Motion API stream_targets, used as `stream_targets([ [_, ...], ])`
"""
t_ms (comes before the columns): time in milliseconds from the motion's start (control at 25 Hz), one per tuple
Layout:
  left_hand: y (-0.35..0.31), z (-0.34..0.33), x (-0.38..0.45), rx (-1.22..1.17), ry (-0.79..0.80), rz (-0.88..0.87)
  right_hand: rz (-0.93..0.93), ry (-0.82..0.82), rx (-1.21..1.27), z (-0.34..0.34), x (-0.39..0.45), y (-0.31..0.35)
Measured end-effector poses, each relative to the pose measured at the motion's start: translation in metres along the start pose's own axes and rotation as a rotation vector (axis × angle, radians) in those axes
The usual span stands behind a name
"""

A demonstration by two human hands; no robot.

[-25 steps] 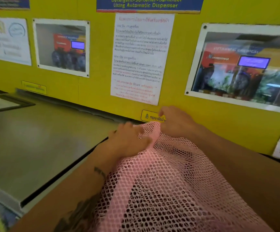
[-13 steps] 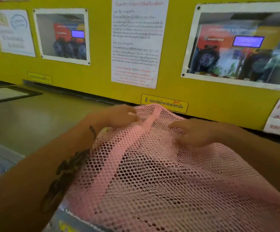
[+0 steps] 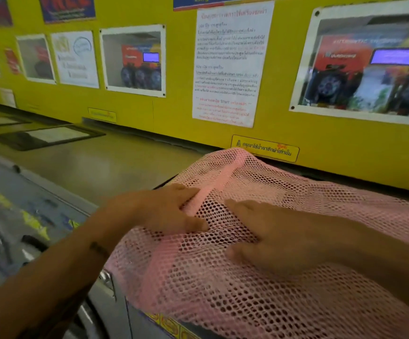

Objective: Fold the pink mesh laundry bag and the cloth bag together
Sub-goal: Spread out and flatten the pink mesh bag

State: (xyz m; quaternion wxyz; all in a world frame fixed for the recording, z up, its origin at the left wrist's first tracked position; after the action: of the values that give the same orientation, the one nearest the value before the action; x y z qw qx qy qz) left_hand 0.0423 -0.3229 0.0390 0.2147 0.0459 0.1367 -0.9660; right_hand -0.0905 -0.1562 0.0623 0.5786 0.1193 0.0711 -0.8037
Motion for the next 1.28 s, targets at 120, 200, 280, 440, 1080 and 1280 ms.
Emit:
stream_targets([
  [120,-0.015,0.024,-0.01,0.024,-0.141,-0.031,-0.02,-0.02,-0.021,0.012,-0.014,-0.016],
  [200,-0.042,0.035,-0.01,0.019,-0.314,-0.112,-0.087,-0.032,-0.039,0.018,-0.027,-0.039],
  [280,-0.076,0.036,-0.001,-0.045,-0.378,-0.234,-0.18,-0.024,-0.031,0.023,-0.038,-0.071],
  [440,-0.145,0.014,0.043,-0.063,-0.137,-0.43,-0.477,-0.039,0.034,0.006,-0.066,-0.148],
  [1080,-0.211,-0.005,0.113,-0.021,-0.332,-0.77,-0.525,-0.48,0.381,-0.047,-0.176,-0.173],
  [1280,-0.274,-0.036,0.027,0.002,-0.063,-0.961,-0.547,-0.273,0.262,-0.041,-0.166,-0.183],
])
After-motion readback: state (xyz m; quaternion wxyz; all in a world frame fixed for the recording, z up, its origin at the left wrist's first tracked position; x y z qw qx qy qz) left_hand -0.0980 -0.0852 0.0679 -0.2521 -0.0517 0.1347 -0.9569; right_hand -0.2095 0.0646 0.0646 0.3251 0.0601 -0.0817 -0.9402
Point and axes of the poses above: each hand's wrist, its own x-axis towards the middle knuckle, its own z-axis out of the back of the hand, y = z × x, the point moved 3 cm from there along x, towards the middle knuckle, and after that the axes turned 11 degrees about -z, right-handed, at the moved point
